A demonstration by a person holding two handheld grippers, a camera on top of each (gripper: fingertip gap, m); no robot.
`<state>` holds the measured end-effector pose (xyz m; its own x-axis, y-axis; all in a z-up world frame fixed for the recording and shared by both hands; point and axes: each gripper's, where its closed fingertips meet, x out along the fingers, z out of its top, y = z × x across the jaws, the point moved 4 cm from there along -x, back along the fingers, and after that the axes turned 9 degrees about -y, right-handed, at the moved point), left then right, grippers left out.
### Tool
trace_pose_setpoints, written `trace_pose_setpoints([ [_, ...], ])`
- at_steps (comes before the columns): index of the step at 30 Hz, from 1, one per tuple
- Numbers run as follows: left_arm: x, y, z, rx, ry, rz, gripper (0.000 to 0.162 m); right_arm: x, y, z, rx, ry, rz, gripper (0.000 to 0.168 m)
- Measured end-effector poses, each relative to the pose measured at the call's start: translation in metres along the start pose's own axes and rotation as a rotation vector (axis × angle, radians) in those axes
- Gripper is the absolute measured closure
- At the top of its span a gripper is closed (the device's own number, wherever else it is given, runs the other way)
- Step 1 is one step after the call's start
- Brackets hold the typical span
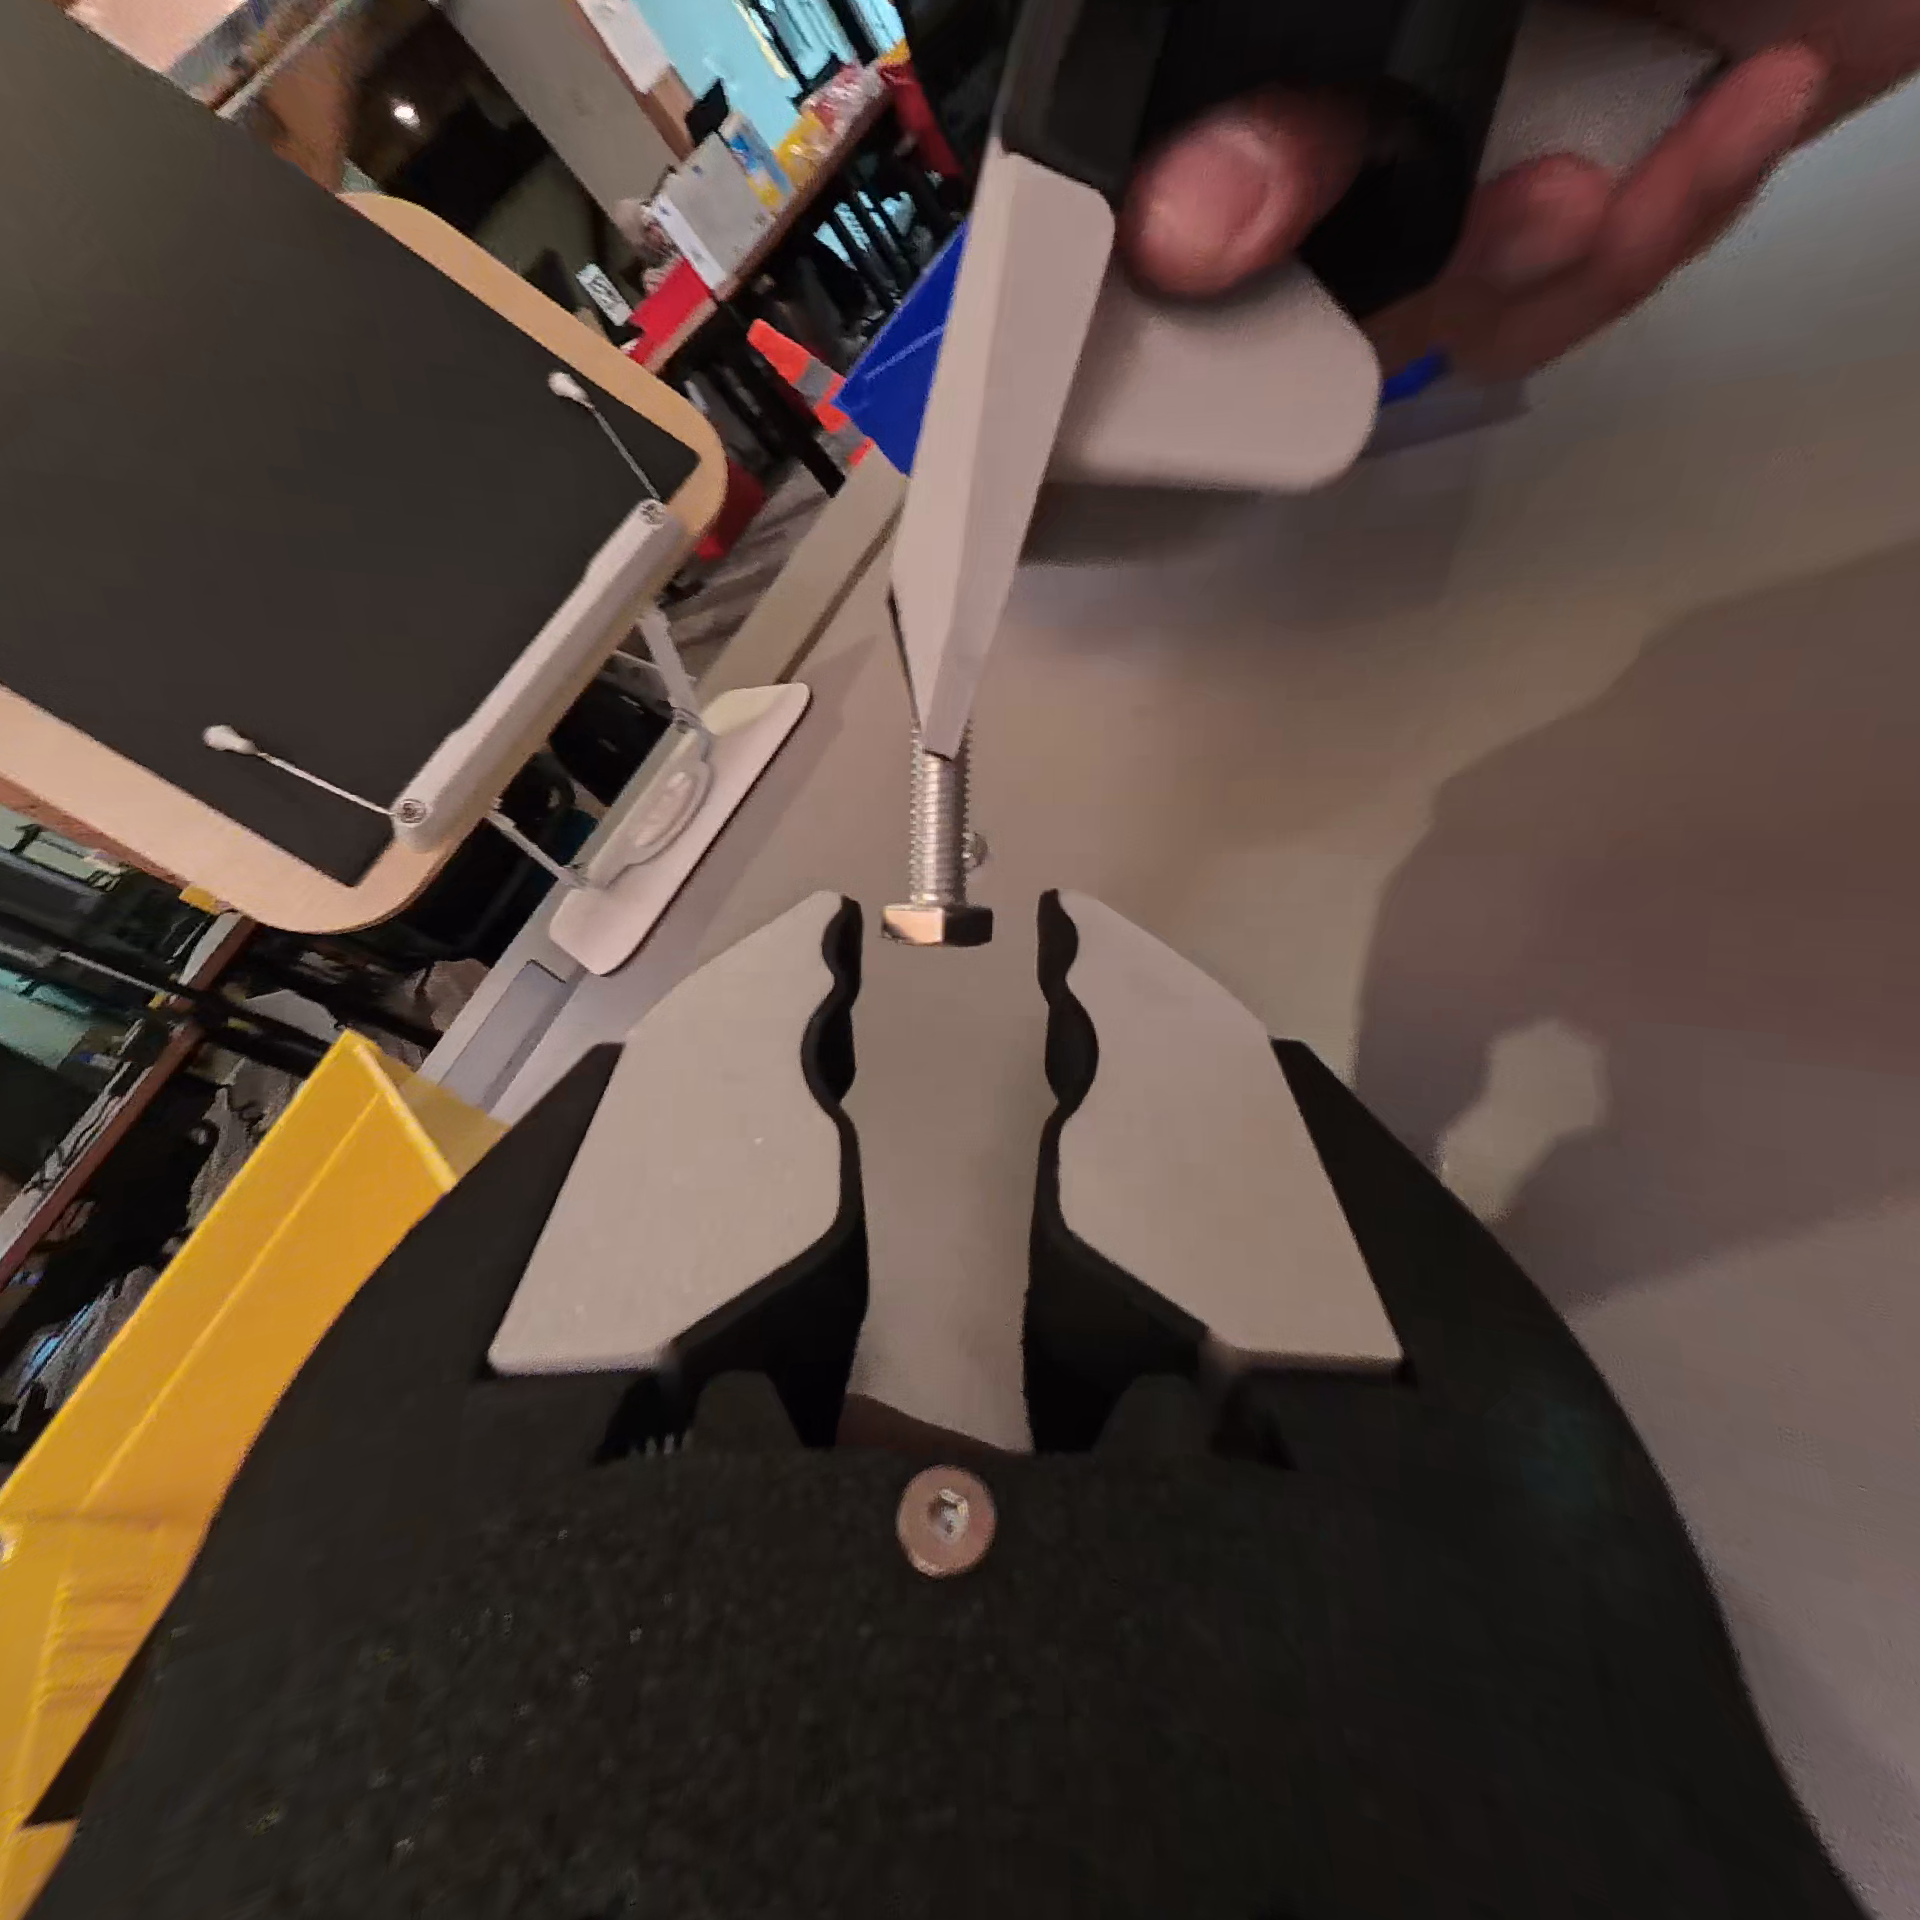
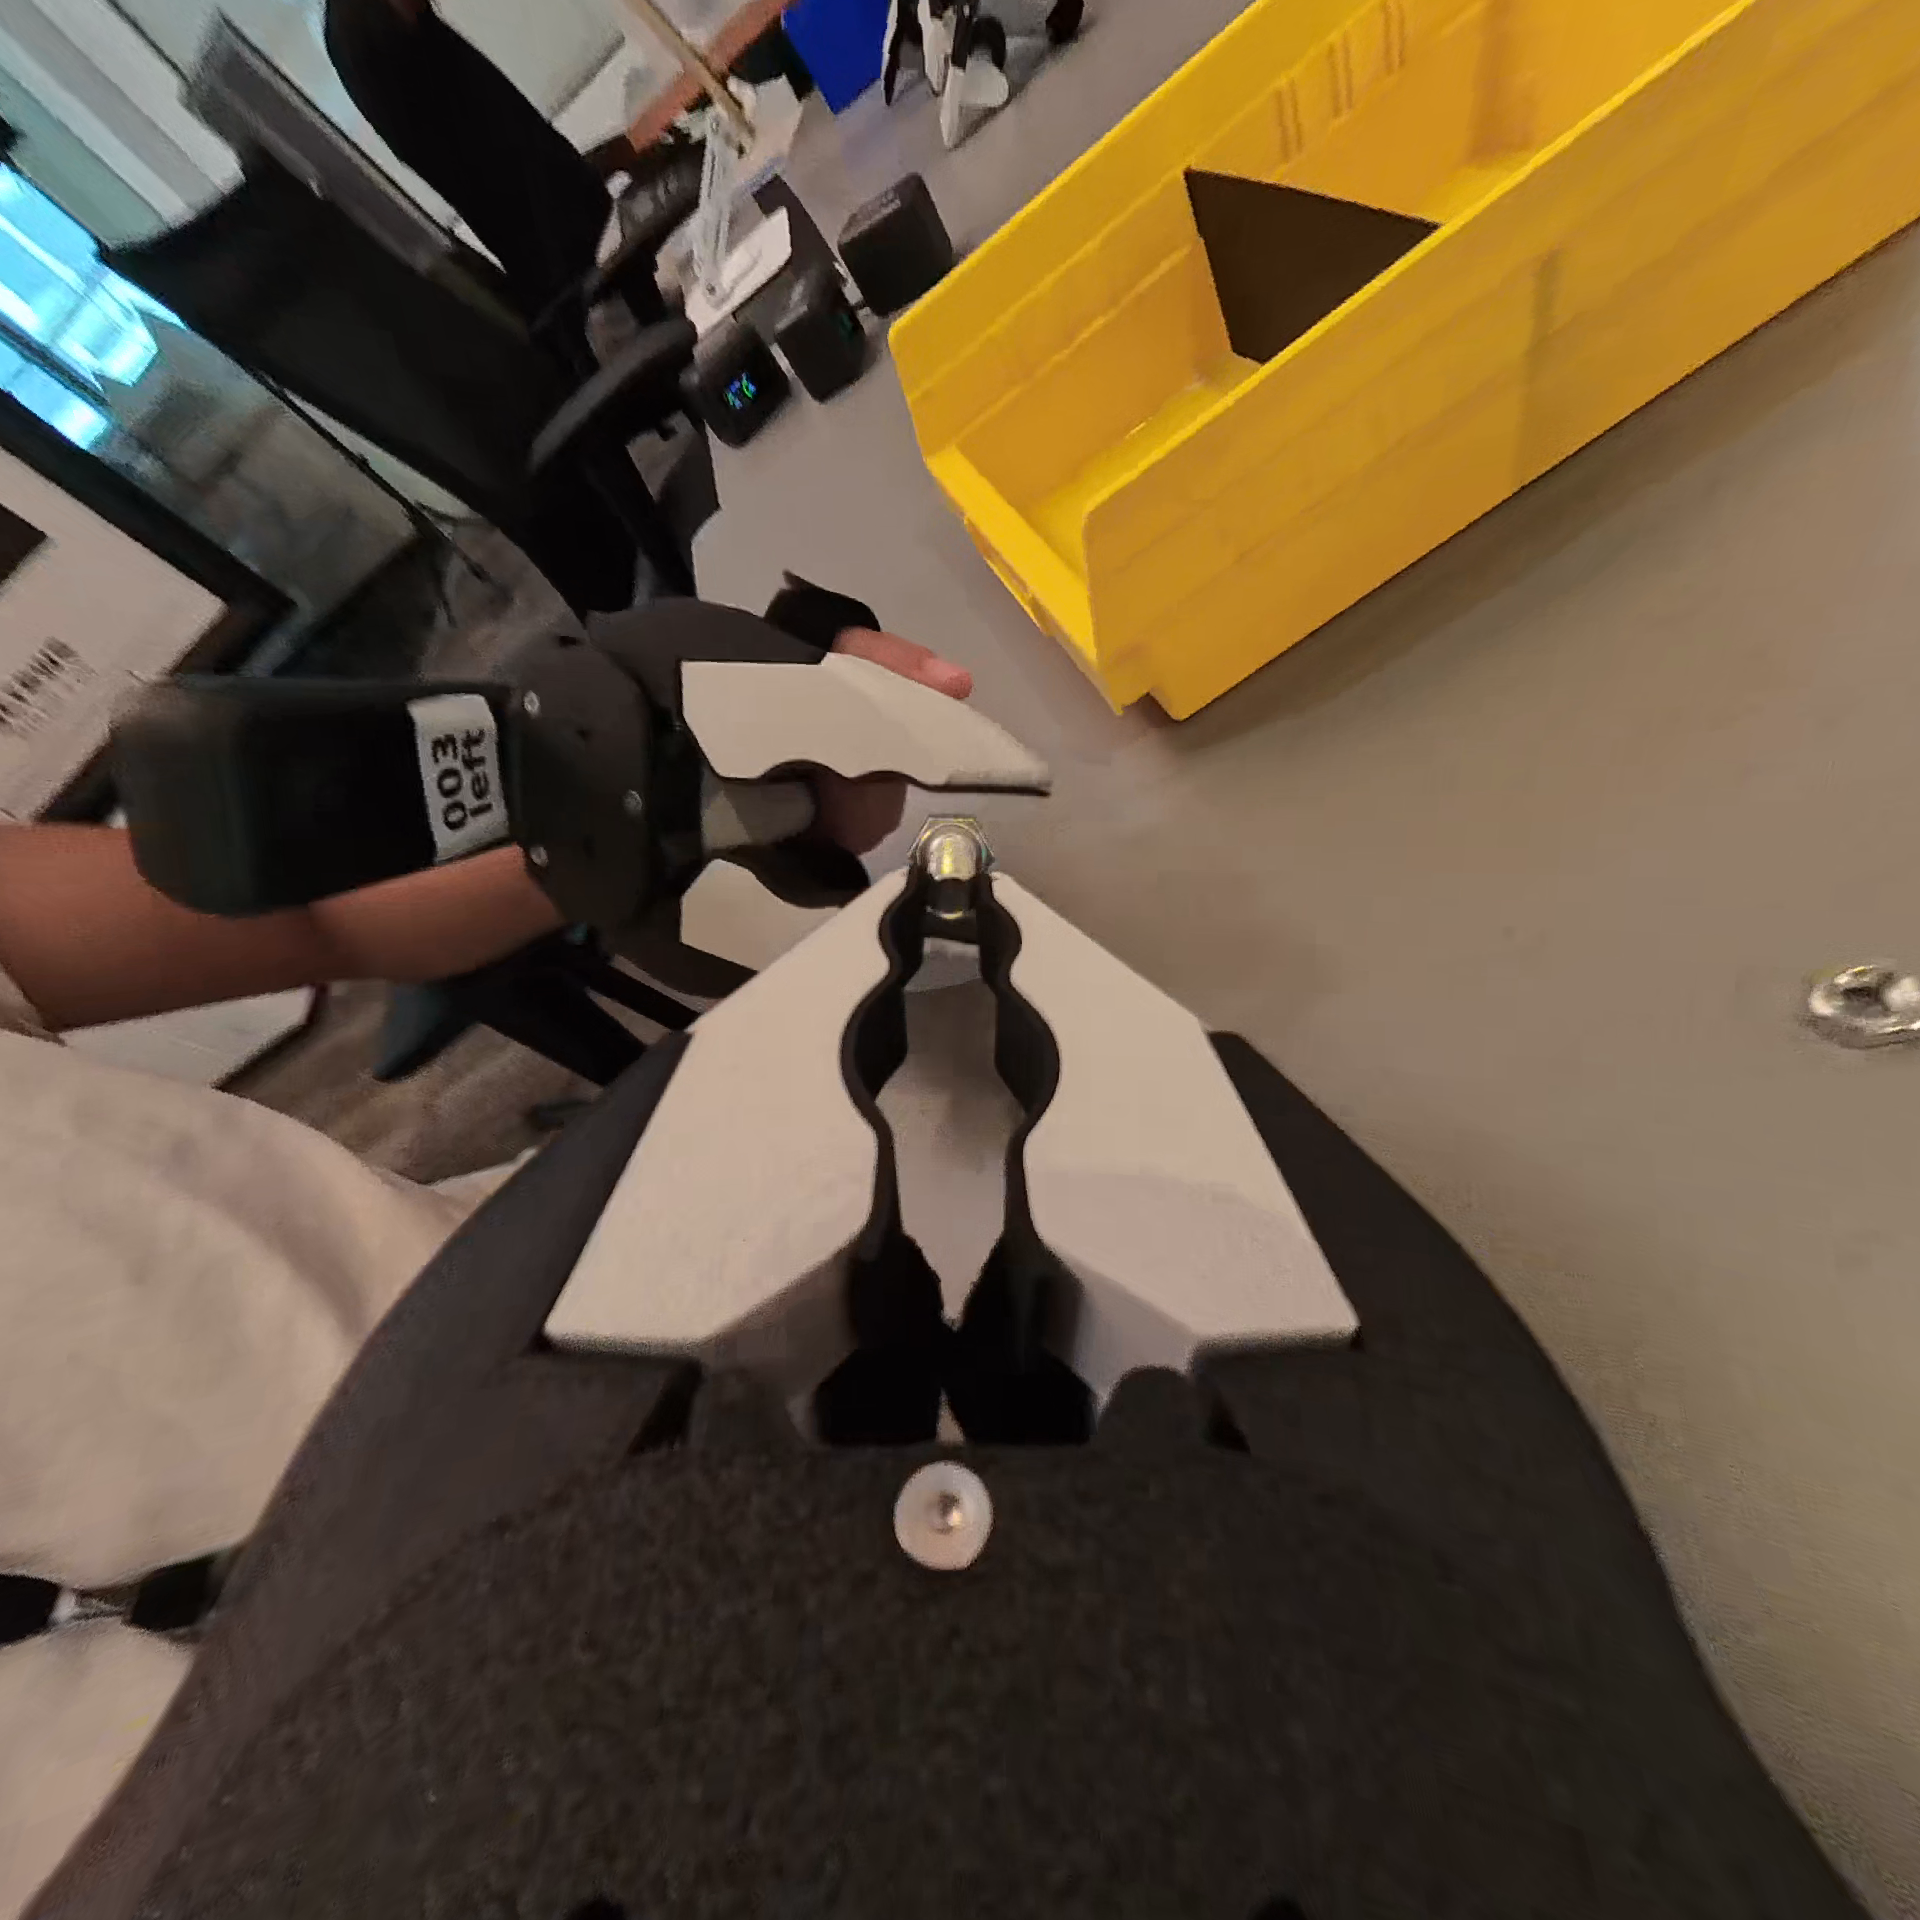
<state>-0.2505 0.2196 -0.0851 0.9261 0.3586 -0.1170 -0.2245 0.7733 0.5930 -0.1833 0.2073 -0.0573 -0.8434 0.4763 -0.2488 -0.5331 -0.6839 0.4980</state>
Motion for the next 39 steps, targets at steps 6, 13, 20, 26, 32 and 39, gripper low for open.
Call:
trace_pose_setpoints([
  [6,0.002,0.004,-0.005,-0.019,0.012,0.022,0.135,0.0,-0.005,0.0,0.07,-0.019,-0.041,0.159],
  [13,0.003,0.002,-0.007,-0.042,0.01,0.004,0.142,0.001,-0.01,-0.001,0.08,-0.018,-0.08,0.159],
  [20,0.002,0.001,-0.006,-0.057,0.002,-0.006,0.144,0.001,-0.011,-0.003,0.149,-0.022,-0.06,0.159],
  [26,0.001,0.001,-0.002,-0.057,-0.027,-0.012,0.144,-0.001,-0.007,0.0,0.179,-0.018,-0.052,0.159],
  [32,0.001,0.002,-0.001,-0.037,-0.081,-0.012,0.144,-0.003,-0.003,0.002,0.112,0.015,-0.102,0.159],
  [39,0.0,0.002,0.001,-0.058,-0.102,-0.024,0.145,-0.004,0.002,0.003,0.133,0.02,-0.104,0.159],
])
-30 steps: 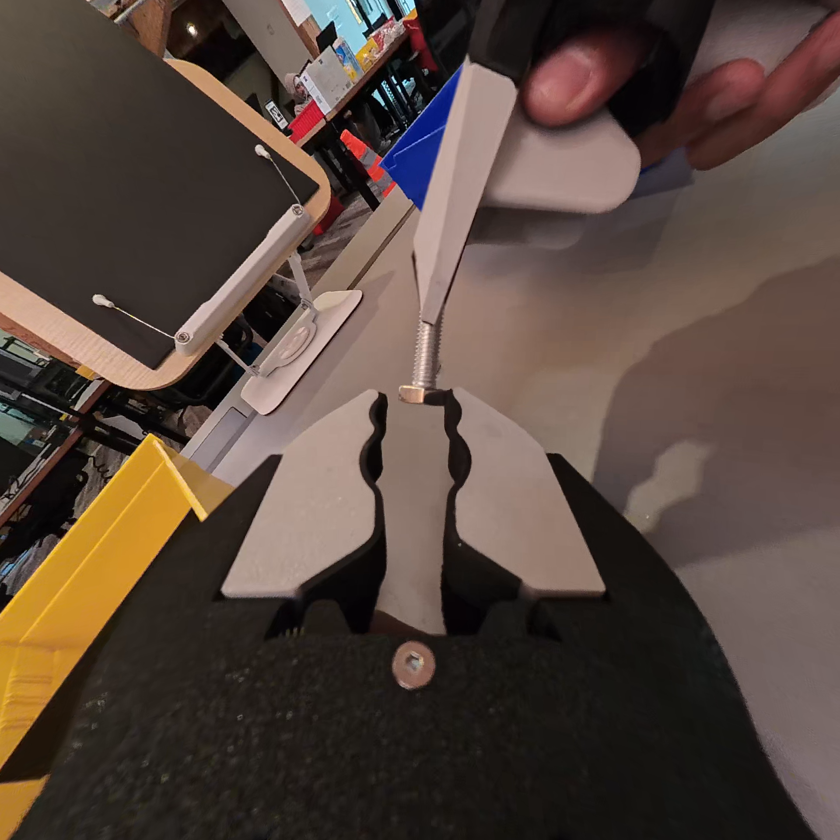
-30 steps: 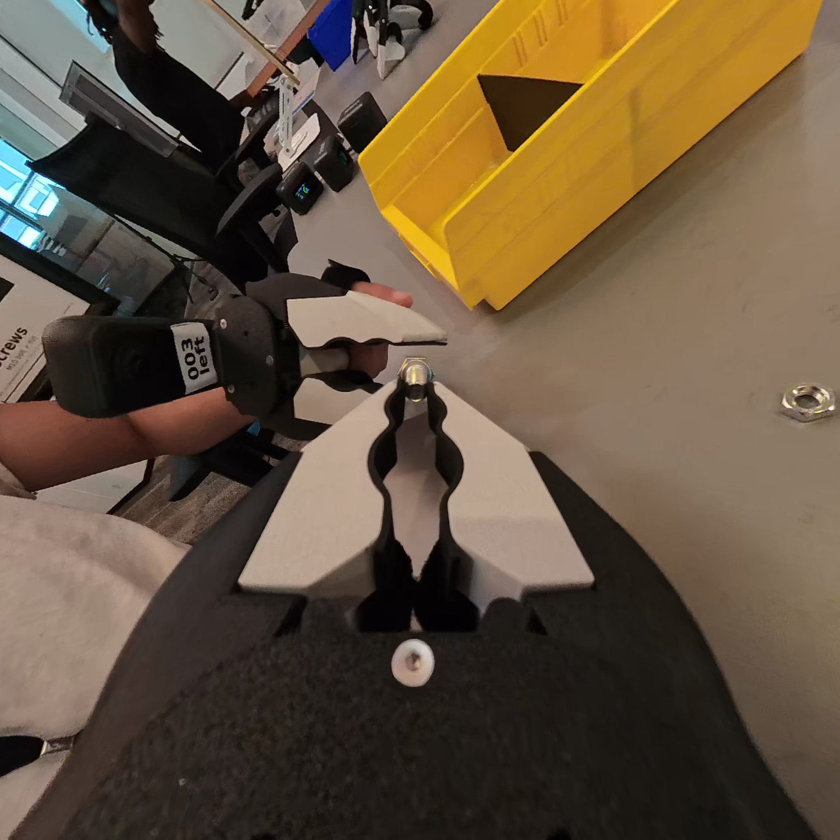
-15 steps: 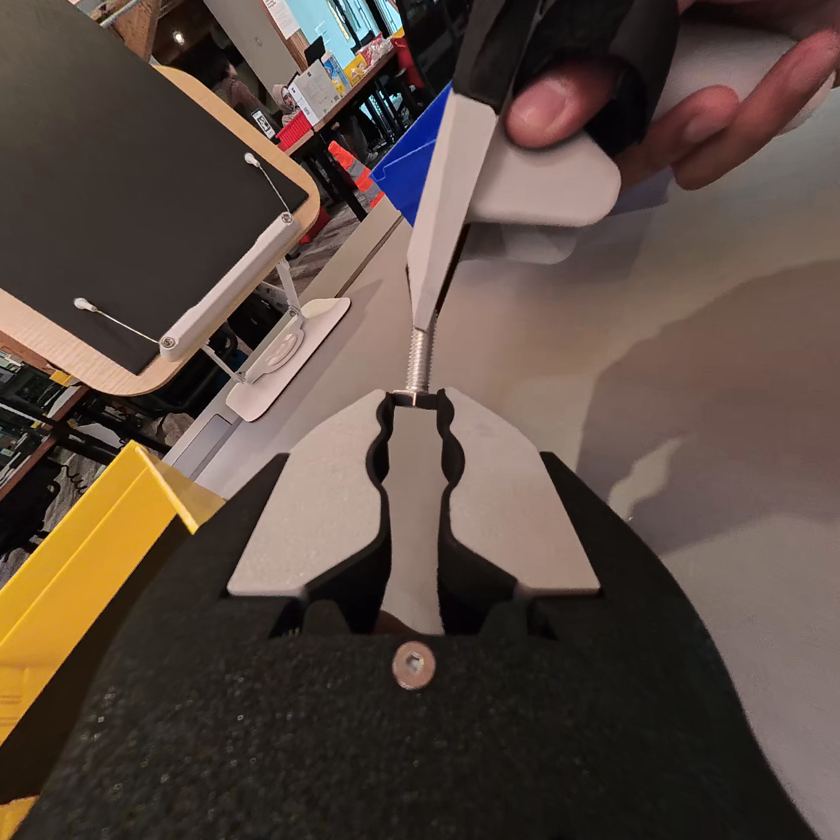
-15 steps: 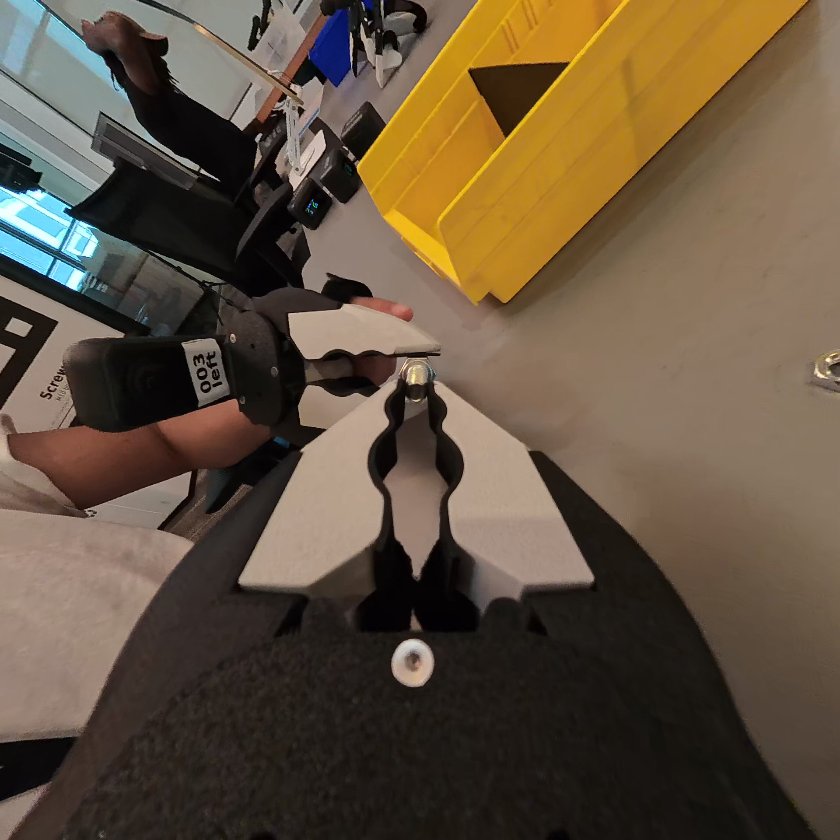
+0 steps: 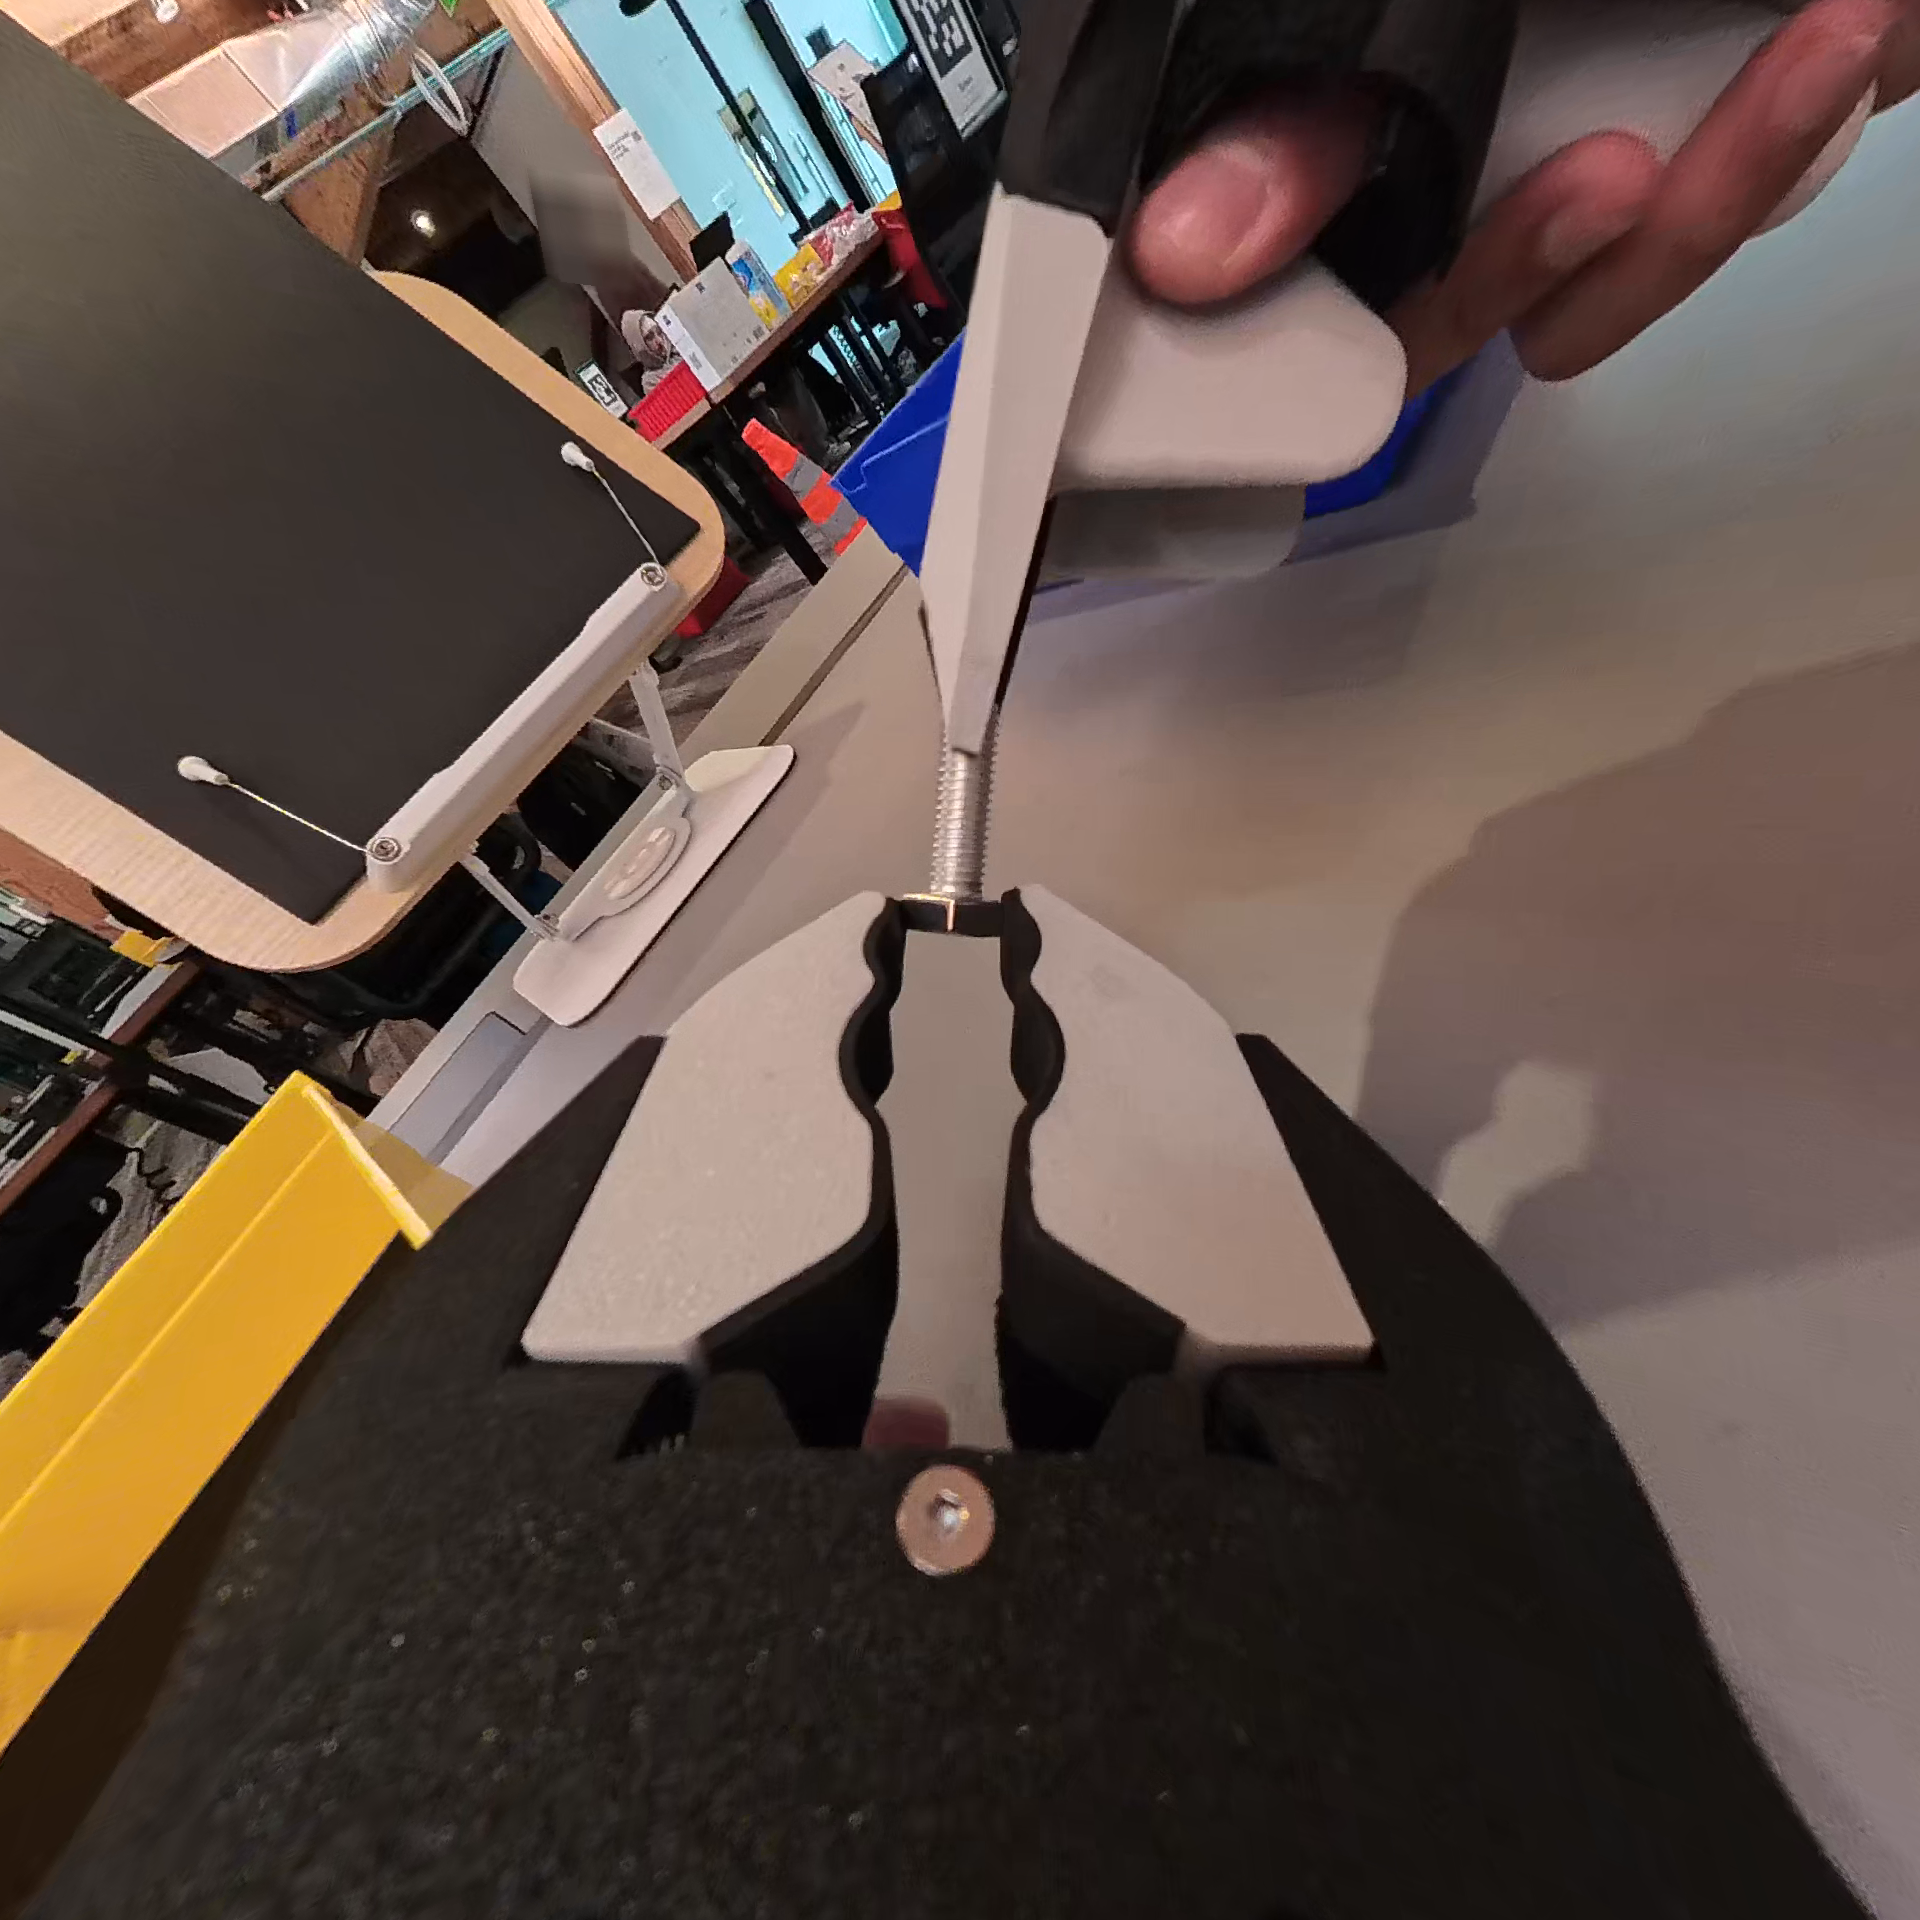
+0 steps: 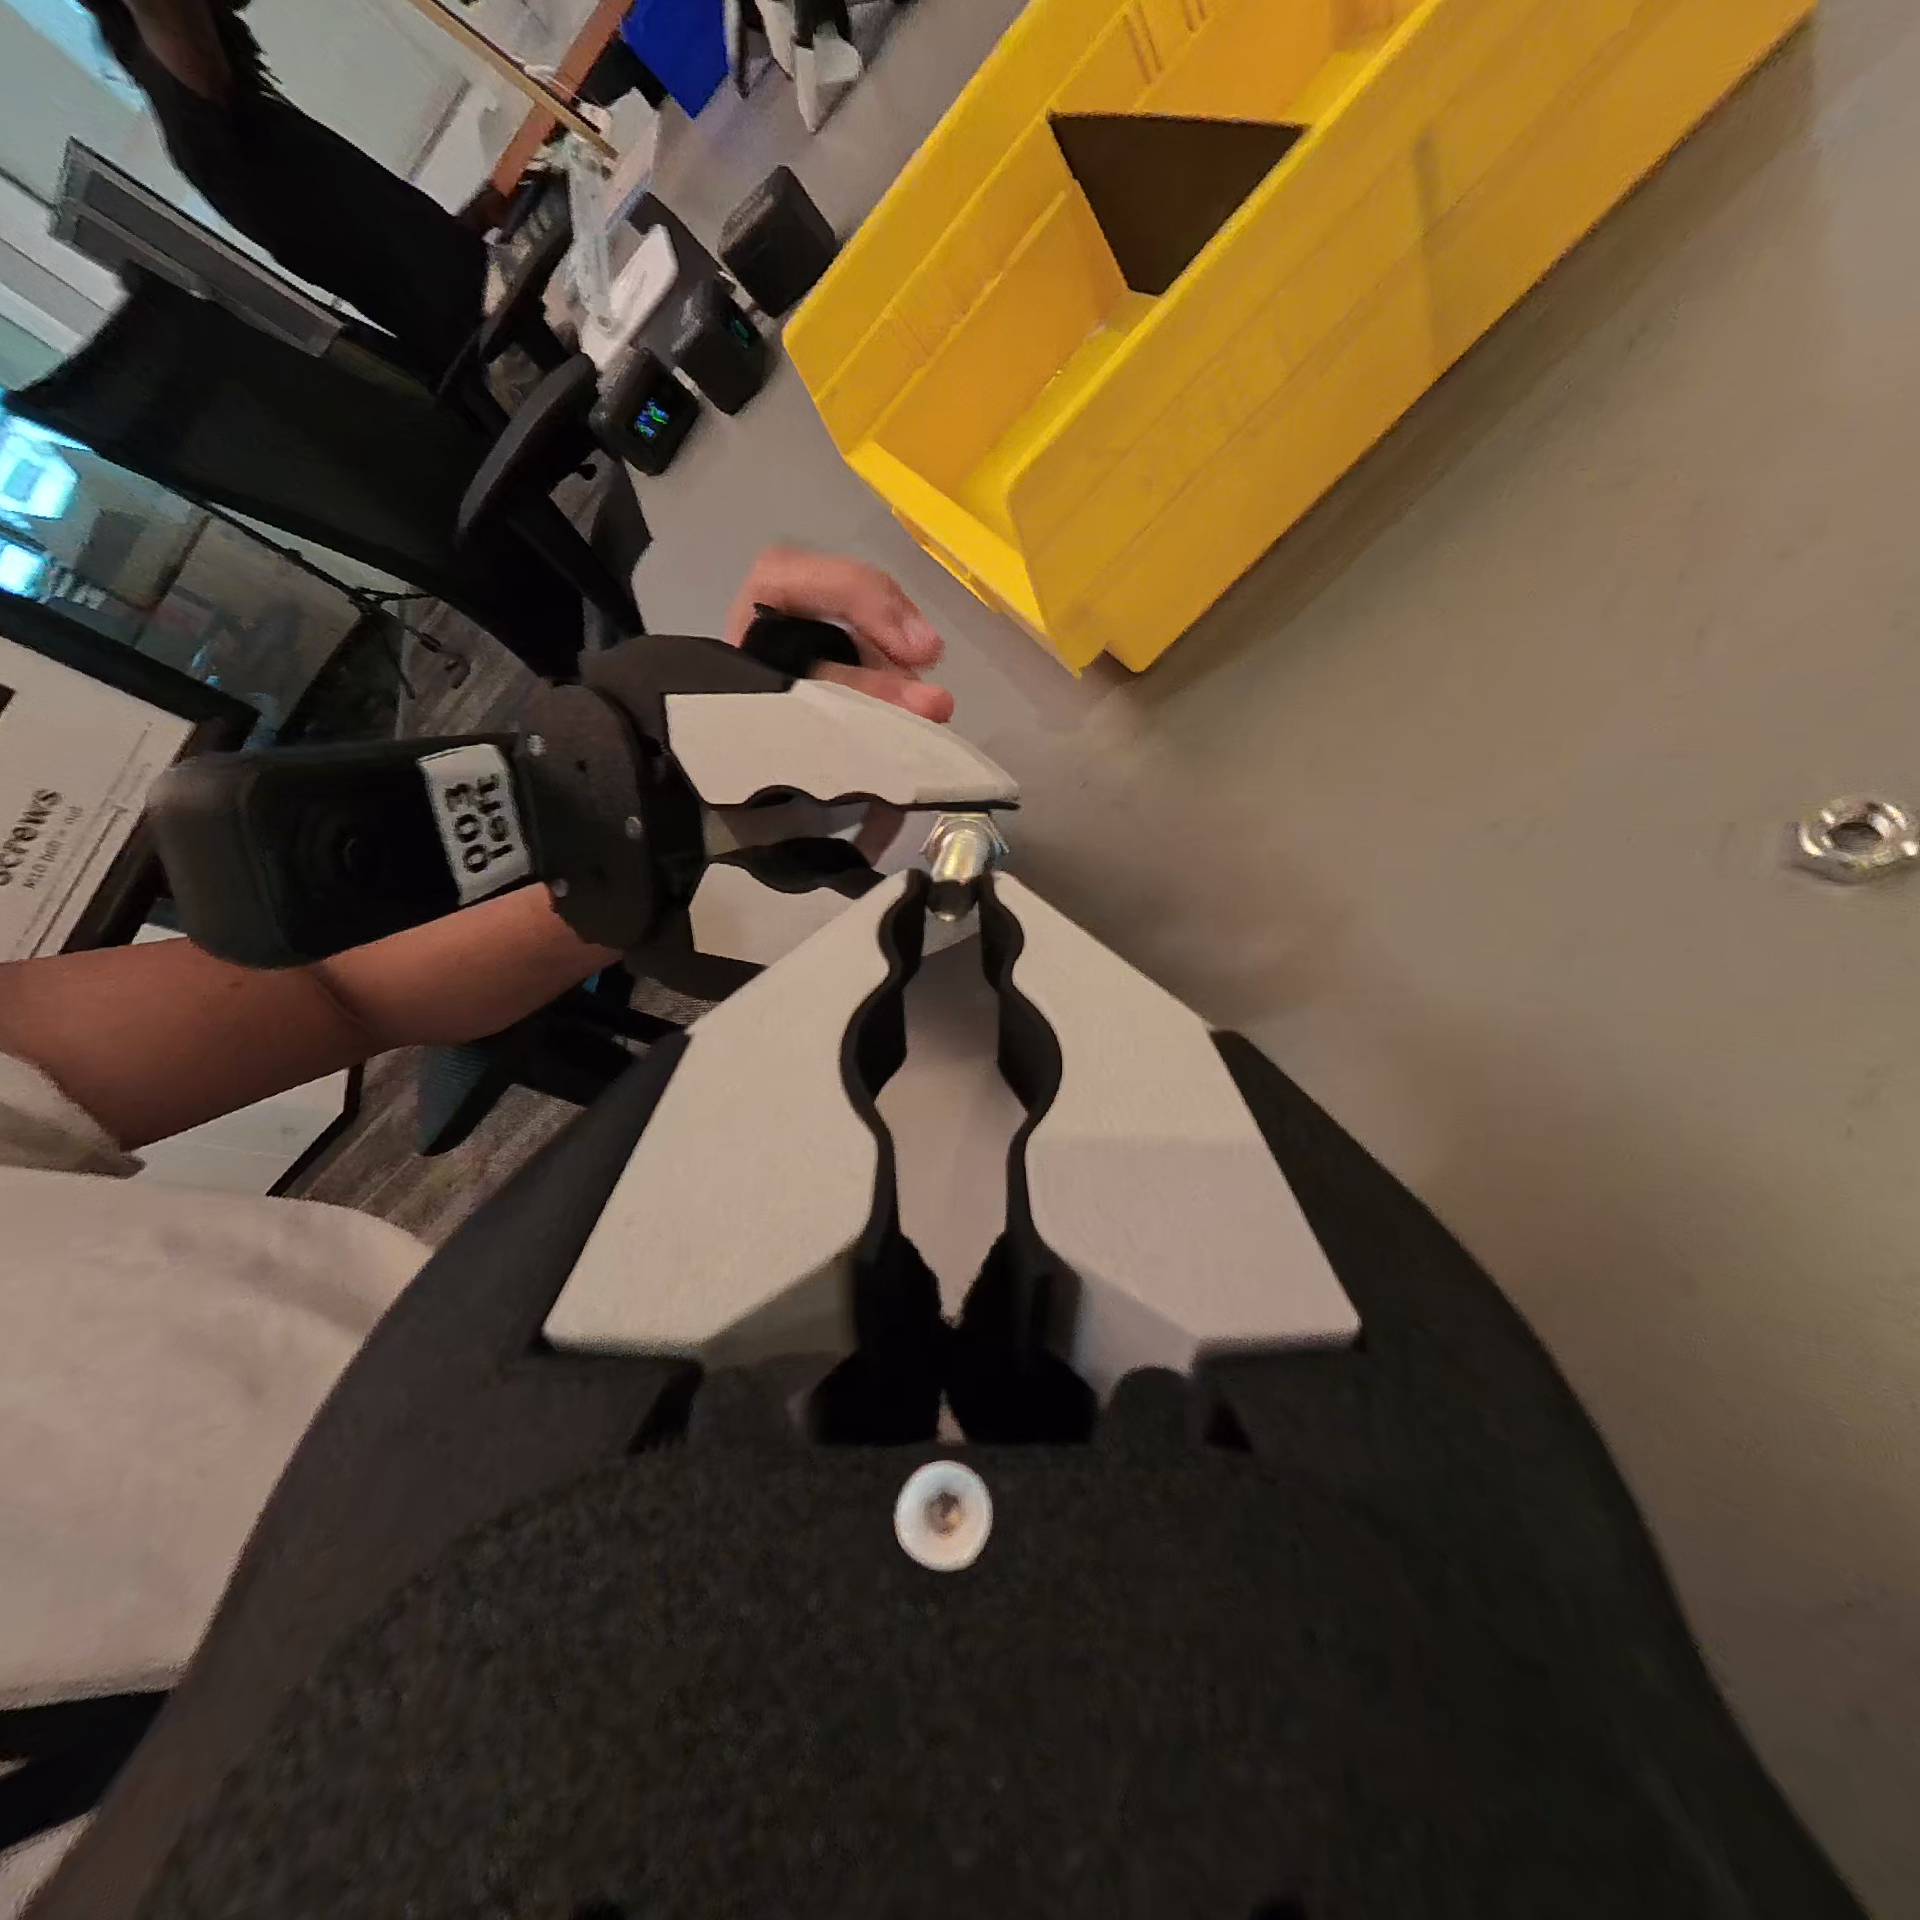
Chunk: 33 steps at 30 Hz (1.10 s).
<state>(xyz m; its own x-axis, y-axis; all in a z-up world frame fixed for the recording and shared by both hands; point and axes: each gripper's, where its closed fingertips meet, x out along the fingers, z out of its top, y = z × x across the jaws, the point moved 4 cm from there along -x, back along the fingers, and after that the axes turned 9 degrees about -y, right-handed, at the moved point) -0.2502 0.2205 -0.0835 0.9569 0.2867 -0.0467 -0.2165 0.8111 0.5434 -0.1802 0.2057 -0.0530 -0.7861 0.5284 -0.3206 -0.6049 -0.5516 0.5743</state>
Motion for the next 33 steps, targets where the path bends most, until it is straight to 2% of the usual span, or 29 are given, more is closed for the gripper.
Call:
trace_pose_setpoints([
  [3,-0.001,0.002,0.008,-0.206,-0.066,-0.05,0.144,-0.012,0.012,0.014,-0.053,-0.047,0.118,0.143],
  [5,-0.002,0.005,0.011,-0.381,-0.112,-0.075,0.144,-0.034,0.008,0.032,-0.126,-0.121,0.128,0.14],
  [6,-0.003,0.009,0.013,-0.455,-0.146,-0.08,0.144,-0.044,-0.001,0.04,-0.191,-0.148,0.088,0.14],
  [9,-0.007,0.018,0.016,-0.614,-0.211,-0.085,0.144,-0.064,-0.055,0.048,-0.379,-0.147,-0.198,0.136],
  [12,-0.01,0.023,0.015,-0.7,-0.219,-0.086,0.144,-0.043,-0.09,0.034,-0.515,-0.043,-0.277,0.125],
  [14,-0.011,0.026,0.016,-0.766,-0.237,-0.094,0.144,-0.023,-0.113,0.023,-0.566,0.029,-0.358,0.126],
  [18,-0.014,0.027,0.014,-0.812,-0.239,-0.132,0.144,0.004,-0.147,0.004,-0.645,0.195,-0.389,0.13],
  [21,-0.016,0.033,0.011,-0.789,-0.229,-0.092,0.144,0.012,-0.158,0.01,-0.584,0.248,-0.416,0.13],
  [24,-0.018,0.039,0.007,-0.751,-0.209,-0.034,0.144,0.022,-0.161,0.007,-0.419,0.208,-0.45,0.13],
  [27,-0.018,0.041,0.002,-0.768,-0.191,-0.022,0.144,0.021,-0.171,0.002,-0.427,0.162,-0.551,0.133],
  [33,-0.017,0.044,-0.004,-0.813,-0.201,-0.044,0.144,0.028,-0.174,-0.003,-0.4,0.125,-0.532,0.136],
])
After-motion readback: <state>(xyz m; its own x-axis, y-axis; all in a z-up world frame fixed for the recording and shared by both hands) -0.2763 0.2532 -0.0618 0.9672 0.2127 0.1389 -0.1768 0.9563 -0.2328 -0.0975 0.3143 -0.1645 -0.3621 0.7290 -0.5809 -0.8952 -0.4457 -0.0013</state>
